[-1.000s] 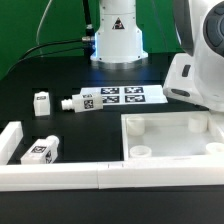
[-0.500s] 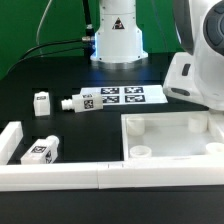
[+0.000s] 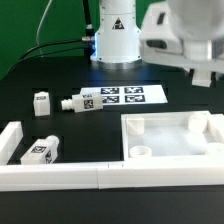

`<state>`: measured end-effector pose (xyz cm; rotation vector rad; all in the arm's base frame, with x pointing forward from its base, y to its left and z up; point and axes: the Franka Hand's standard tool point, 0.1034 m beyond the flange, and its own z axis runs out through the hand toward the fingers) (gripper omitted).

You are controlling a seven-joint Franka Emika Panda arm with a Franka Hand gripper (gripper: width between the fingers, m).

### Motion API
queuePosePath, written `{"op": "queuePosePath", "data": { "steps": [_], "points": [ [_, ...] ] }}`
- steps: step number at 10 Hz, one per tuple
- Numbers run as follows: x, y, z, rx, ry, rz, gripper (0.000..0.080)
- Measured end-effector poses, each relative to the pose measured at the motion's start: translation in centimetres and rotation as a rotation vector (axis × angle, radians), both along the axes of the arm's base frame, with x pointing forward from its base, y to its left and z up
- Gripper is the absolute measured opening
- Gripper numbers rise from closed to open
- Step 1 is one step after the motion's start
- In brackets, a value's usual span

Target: Assemble square table

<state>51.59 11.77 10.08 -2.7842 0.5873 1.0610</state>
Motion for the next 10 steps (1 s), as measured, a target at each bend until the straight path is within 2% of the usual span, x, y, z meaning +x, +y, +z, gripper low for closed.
{"op": "queuePosePath", "data": {
  "steps": [1,2,3,4,5,7,8,9,10],
  "points": [
    [1.7,-0.4,1.0,-0.029,-0.081,0.03,0.0284],
    [3.1,0.2,1.5,-0.052,-0.18,0.056,0.0284],
    [3.3,0.7,1.3,-0.062,-0.26,0.053,0.0284],
    [2.6,0.7,1.2,-0.068,-0.279,0.051,0.0284],
    [3.5,0.8,1.2,-0.072,-0.356,0.051,0.0284],
    [6.7,-0.7,3.2,-0.034,-0.539,0.124,0.0284],
    [8.9,-0.8,4.0,-0.03,-0.662,0.153,0.0284],
    [9.3,0.0,4.5,-0.058,-0.783,0.149,0.0284],
    [8.3,0.4,4.2,-0.062,-0.81,0.151,0.0284]
  ]
}}
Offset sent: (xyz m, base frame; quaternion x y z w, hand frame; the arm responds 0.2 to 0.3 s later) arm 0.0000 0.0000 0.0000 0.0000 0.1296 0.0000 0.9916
